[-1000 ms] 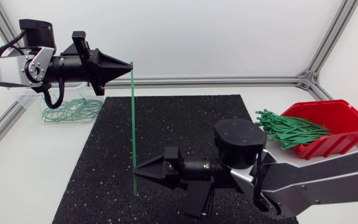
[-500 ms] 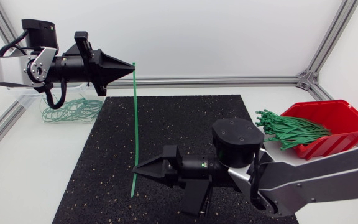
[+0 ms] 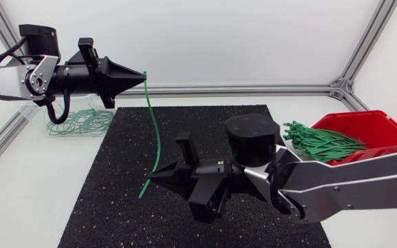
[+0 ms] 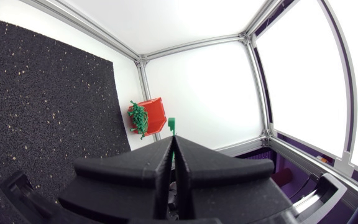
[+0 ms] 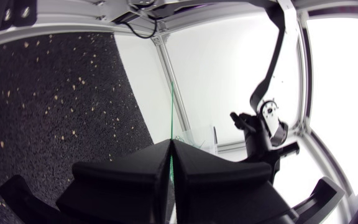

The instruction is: Take a green cable tie from the red box, thread the tail through the head to close it, then place it in the transparent bin on the left.

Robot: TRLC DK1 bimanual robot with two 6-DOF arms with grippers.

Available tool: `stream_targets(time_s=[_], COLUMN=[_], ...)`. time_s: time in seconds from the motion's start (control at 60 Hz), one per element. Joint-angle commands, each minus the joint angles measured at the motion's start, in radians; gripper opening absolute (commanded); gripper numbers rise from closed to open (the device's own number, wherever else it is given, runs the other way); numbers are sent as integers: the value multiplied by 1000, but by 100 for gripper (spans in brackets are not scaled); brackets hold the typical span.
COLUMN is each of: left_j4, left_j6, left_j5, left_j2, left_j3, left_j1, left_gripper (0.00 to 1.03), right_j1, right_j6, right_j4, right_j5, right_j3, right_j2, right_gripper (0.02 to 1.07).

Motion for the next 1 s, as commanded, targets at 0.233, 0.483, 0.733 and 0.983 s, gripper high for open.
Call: stream_targets(time_s=[0.233,0.483,0.733,0.983], left_j4=[15,23,35,38], left_j6=[88,117,117,115], left_j5=[9,-8,-23,-57], left_j2=[-124,-183,-259,-370], left_j3=[-125,-166,-212,-270], left_j1=[-31,-54,-80,-129], left_gripper=[4,4,4,4], right_j1=[-20,-66,-83,-134], right_j6=[650,1044,1240,1475], right_j4=[-285,-626,-845,-888], right_j5=[0,-208,-451,-692], right_j3=[154,303,381,432], right_j2=[-85,-140,-246,-304], right_gripper=[8,8,8,8])
